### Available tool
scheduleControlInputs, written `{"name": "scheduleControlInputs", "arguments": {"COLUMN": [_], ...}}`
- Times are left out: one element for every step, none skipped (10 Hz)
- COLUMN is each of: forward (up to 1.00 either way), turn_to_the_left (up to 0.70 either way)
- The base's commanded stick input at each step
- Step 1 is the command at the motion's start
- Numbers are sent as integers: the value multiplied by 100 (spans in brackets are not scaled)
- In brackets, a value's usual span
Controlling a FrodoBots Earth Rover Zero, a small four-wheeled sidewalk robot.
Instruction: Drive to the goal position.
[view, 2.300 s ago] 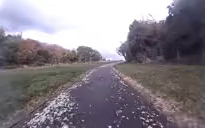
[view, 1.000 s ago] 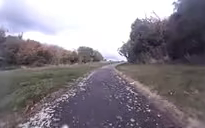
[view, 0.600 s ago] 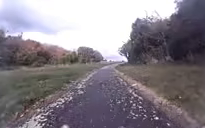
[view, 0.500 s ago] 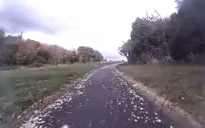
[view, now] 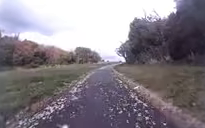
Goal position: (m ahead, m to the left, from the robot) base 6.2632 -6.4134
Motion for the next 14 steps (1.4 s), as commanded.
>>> {"name": "scheduleControlInputs", "arguments": {"forward": [60,60,60,60,60,60,60,60,60,60,60,60,60,60], "turn_to_the_left": [0,0,0,0,0,0,0,0,0,-2,-8,-15,-15,-15]}}
